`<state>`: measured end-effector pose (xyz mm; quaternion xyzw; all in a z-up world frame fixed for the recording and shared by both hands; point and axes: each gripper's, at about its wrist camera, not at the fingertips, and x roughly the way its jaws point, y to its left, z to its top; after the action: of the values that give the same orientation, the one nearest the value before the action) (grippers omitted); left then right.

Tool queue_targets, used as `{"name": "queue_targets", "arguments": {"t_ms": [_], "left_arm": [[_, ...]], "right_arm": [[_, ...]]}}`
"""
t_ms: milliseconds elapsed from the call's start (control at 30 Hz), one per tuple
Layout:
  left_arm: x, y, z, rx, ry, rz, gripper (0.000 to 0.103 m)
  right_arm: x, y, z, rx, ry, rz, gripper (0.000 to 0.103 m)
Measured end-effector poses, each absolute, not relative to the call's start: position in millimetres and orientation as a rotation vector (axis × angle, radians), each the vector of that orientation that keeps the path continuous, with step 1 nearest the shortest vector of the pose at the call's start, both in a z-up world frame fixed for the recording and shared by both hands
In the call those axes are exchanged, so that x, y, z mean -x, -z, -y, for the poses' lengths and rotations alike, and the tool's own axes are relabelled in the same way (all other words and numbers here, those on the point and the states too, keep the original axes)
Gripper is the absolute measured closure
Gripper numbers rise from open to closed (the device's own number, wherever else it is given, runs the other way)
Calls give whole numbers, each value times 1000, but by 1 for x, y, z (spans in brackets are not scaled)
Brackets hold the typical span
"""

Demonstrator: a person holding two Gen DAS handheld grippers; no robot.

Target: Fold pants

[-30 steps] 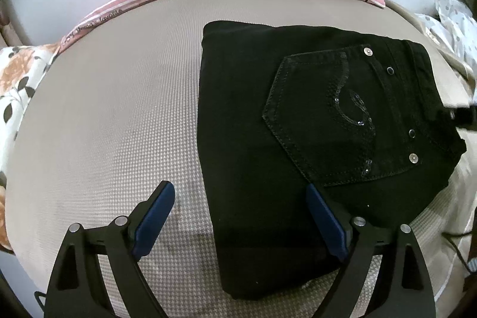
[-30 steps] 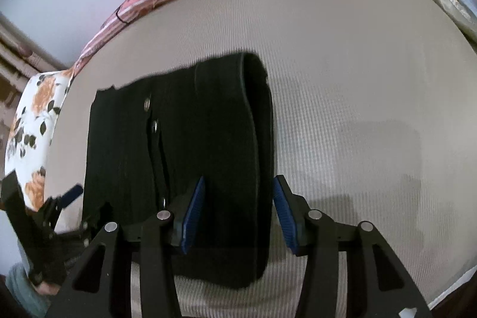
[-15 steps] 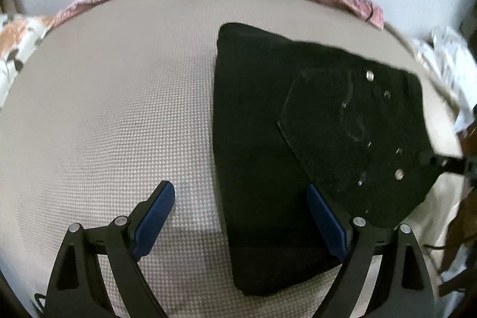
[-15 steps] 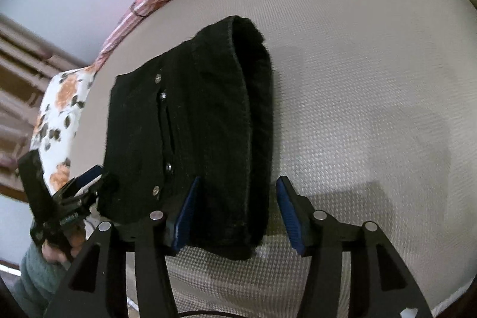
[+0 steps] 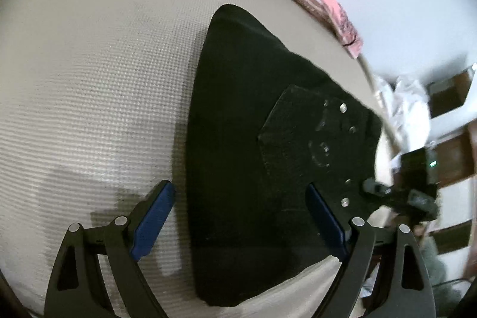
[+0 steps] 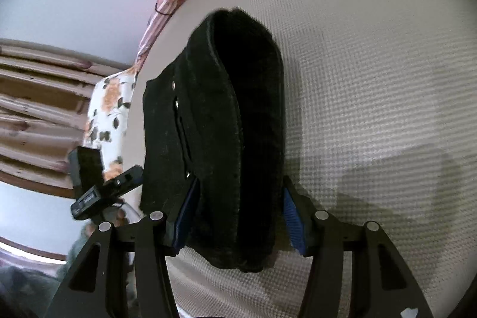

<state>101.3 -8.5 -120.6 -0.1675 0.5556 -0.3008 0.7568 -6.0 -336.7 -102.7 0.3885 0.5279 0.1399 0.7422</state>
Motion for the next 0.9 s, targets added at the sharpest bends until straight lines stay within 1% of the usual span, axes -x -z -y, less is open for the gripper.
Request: {"name": "queue_targets", "arguments": {"t_ms": [133,233,400,600,667,733,800,900], "left_arm": [[-111,123,9,411,714,-1227,15],[-119,123,12,427,736,-1226,15],[-127,122,25,389,744,-1206,15],[-125,121,31,336,735,-1173,15],[-123,121,34,325,707,-1155,22],[-119,120,35,264,664,-1131,42],[-115,120,36,207,633,-1115,49],[-115,120,37,197,607,-1119,50]], "right_arm": [[3,106,341,-883,-347,-1157,53],[-1,109,344,-883,-363,-1158,59],[-13,109,344,-870,-393,-1157,59],[-34,118,343,-920,-436,-1137,60],[-36,120,342,-924,-439,-1131,60],[-35,122,342,-930,-432,-1128,63],[-34,124,343,-936,-426,-1128,63],[-35,125,342,-932,-417,-1127,64]]}}
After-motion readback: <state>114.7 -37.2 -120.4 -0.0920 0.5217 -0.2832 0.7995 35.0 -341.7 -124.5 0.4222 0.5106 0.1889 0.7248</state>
